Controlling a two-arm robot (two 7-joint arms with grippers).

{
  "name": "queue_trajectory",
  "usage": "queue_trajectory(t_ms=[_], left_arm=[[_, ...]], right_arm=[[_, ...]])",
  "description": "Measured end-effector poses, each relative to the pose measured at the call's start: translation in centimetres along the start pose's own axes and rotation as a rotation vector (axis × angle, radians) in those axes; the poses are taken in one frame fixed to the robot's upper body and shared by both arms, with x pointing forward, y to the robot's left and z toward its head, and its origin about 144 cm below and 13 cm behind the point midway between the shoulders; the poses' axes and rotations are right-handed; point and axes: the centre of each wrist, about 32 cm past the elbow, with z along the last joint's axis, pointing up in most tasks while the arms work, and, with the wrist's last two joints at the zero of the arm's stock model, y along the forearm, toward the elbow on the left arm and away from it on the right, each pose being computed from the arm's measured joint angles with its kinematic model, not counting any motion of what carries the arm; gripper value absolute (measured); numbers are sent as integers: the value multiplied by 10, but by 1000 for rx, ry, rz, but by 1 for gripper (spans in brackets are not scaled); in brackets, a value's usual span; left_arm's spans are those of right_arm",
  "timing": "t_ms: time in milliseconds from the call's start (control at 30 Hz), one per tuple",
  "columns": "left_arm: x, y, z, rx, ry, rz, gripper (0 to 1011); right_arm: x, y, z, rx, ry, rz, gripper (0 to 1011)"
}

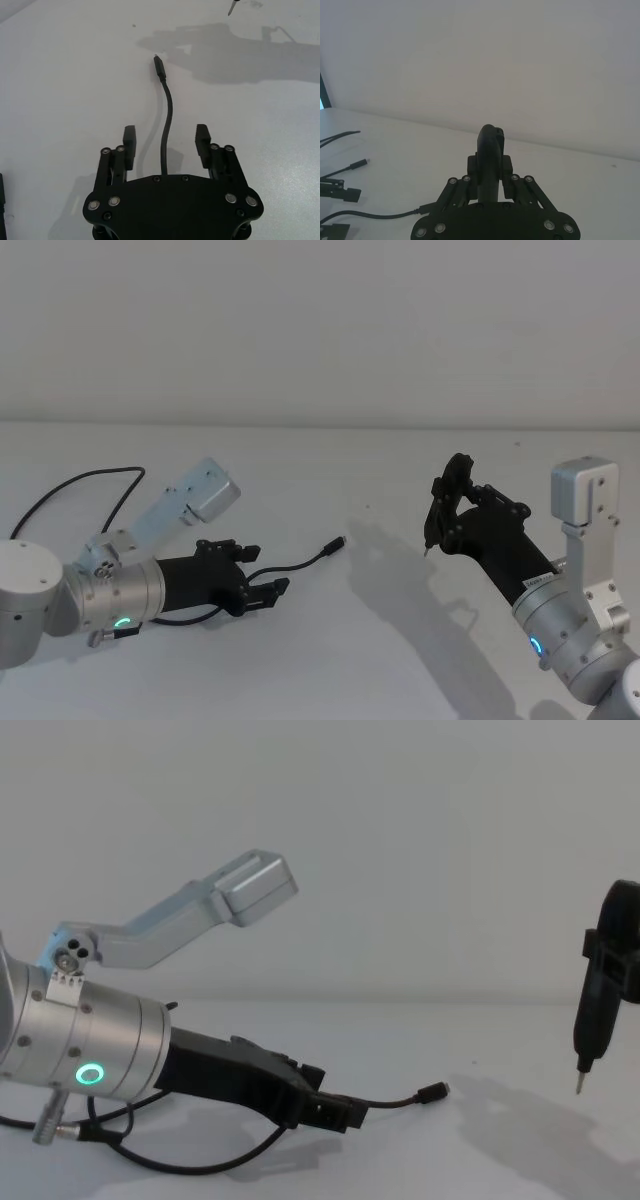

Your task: Pick up the data cable with the one hand.

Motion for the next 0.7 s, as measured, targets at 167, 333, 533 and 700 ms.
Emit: queue_trajectory(t_ms=[167,333,533,700], left_arm=[[0,0,0,2,2,-1,540],[0,0,0,3,3,-1,372],[0,-1,0,5,4,-2,203],[0,-1,0,6,4,-2,60]], right_arm=[[0,0,0,0,0,0,274],[0,0,0,0,0,0,275],[0,4,1,6,-3,12,274],[-3,12,1,14,-7,37,274]])
